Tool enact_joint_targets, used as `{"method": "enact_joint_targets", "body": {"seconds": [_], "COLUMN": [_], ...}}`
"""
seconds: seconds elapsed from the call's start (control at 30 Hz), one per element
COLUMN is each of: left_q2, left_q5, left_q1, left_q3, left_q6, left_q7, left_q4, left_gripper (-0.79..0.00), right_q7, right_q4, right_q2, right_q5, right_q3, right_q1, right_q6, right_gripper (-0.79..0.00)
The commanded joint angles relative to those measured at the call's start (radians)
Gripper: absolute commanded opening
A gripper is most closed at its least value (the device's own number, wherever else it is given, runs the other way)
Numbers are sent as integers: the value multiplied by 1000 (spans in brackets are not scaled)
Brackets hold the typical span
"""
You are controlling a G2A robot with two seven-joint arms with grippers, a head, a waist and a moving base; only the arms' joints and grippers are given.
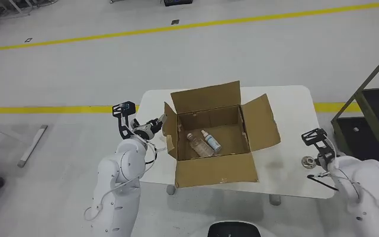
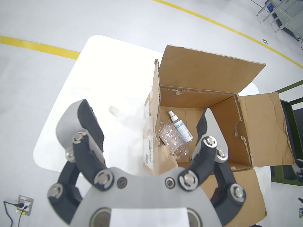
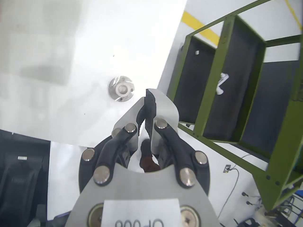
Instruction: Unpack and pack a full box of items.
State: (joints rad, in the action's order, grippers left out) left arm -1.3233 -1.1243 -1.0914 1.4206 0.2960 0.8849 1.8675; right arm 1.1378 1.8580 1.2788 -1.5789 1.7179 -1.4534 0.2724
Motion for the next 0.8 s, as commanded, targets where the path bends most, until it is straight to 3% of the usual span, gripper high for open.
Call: {"method": "enact_joint_targets", "body": {"seconds": [0.0, 0.37, 0.7, 0.77], "left_q2": [0, 0, 0, 0], "left_q5": [0, 0, 0, 0], "left_q1": [0, 0, 0, 0], "left_q3": [0, 0, 0, 0], "left_q6": [0, 0, 0, 0], "left_q7": [0, 0, 0, 0], "left_q4": [0, 0, 0, 0], "left_gripper": [0, 0, 0, 0], "right_q7": [-1, -40, -3, 5], "right_q4": [10, -21, -218, -255], "right_q2": [0, 1, -6, -7], "right_q5": [0, 0, 17, 26], "right_q3": [2, -19, -32, -39], "right_q1": [0, -8, 123, 151], "right_q6": [-3, -10, 4, 17], "right_gripper": [-785, -785, -785, -714]}}
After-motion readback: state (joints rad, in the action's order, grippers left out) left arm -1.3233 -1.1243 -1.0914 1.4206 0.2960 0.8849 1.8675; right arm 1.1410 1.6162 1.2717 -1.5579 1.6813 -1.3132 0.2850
